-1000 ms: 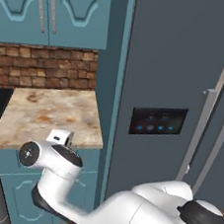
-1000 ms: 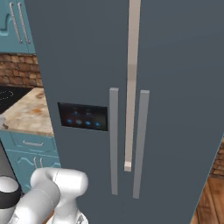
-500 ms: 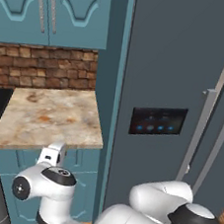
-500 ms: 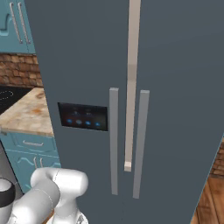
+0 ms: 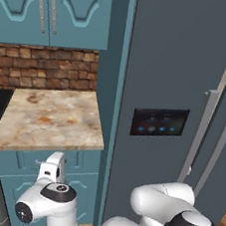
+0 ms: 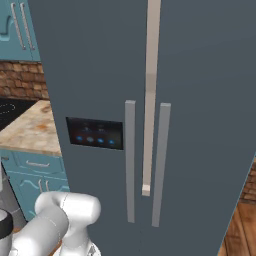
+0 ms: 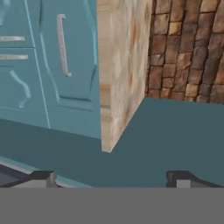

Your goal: Take the pizza cutter from the drawer on the left and place it on the dining counter for cutting.

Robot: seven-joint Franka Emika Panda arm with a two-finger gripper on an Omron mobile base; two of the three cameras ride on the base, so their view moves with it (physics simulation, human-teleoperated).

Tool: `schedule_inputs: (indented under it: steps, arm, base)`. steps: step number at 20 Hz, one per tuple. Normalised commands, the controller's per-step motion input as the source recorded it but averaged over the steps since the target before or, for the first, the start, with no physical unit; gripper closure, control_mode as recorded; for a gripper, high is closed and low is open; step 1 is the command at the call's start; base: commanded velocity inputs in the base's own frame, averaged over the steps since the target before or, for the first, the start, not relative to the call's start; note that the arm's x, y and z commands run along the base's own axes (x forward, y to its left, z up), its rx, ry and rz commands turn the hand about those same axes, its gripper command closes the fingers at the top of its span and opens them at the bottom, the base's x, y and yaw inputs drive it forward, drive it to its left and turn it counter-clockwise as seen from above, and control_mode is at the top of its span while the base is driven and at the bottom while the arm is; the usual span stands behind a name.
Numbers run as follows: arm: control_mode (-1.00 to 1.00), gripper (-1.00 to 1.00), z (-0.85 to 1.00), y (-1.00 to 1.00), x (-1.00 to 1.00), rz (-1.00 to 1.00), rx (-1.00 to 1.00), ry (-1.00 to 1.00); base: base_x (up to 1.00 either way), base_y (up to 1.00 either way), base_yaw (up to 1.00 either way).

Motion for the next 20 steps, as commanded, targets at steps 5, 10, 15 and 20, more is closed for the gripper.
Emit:
schedule_inputs:
  steps: [5,10,15,20]
  arm:
    - [-1.00,-1.00,-0.08,0.11,0.00,0.00,-0.06,-0.01]
    - [-1.00,-1.00,-0.13,0.20,0.00,0.00,-0.09,0.00]
    - [-1.00,-1.00,-0.20,0.07,0.07,0.00,-0.07,-0.05]
    - [-1.00,-1.00,-0.30,0.00,0.13,0.01,-0.07,-0.11]
  base:
    - [0.00,0.00,0.00]
    - [0.00,0.00,0.00]
    - [0.00,0.00,0.00]
    - [0.00,0.00,0.00]
